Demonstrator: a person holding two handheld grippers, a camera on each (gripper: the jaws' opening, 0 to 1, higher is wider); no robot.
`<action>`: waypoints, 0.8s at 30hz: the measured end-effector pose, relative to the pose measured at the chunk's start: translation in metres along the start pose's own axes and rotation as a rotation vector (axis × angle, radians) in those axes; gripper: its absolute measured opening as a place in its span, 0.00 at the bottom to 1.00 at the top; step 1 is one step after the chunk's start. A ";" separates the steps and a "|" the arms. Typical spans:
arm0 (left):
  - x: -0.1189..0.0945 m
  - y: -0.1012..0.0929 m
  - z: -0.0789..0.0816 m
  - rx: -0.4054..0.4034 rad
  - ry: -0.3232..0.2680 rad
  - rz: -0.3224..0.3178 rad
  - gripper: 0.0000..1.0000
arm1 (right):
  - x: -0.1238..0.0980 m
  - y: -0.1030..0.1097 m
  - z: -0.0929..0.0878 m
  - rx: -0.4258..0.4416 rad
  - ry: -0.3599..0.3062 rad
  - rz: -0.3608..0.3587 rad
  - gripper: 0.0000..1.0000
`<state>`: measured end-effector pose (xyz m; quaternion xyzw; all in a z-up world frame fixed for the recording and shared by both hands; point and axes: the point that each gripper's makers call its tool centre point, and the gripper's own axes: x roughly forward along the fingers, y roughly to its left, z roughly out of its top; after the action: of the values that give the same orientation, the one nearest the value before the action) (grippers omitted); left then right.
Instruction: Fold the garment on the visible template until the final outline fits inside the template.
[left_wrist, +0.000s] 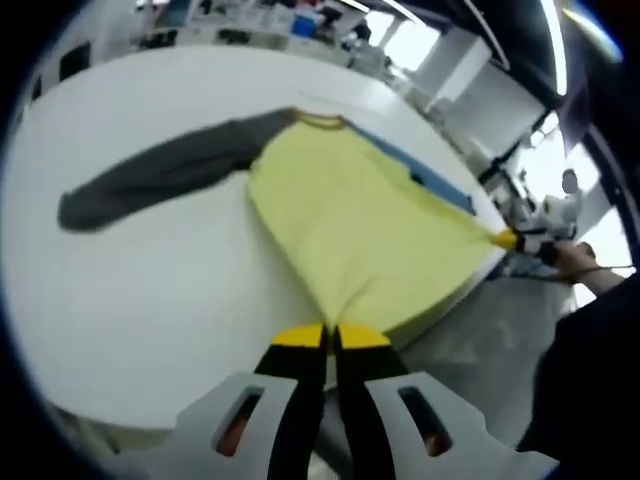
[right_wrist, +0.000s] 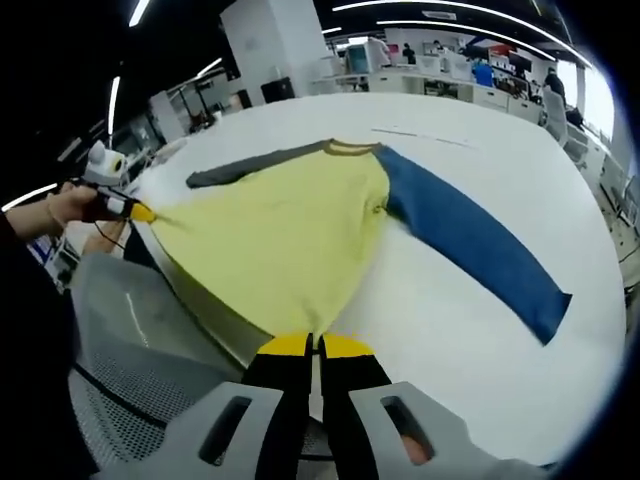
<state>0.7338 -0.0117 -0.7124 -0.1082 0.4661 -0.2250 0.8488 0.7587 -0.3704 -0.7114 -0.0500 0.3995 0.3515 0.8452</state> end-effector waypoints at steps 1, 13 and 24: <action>0.001 0.001 -0.002 -0.001 0.005 0.001 0.00 | 0.001 0.001 -0.002 -0.002 0.006 0.001 0.03; 0.007 0.005 -0.016 -0.008 0.050 0.009 0.00 | 0.008 0.004 -0.016 0.003 0.046 0.010 0.03; 0.011 0.008 -0.031 -0.023 0.093 0.013 0.00 | 0.013 0.009 -0.029 0.037 0.079 0.021 0.03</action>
<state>0.7150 -0.0094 -0.7409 -0.1041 0.5083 -0.2189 0.8263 0.7404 -0.3673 -0.7387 -0.0441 0.4394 0.3506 0.8258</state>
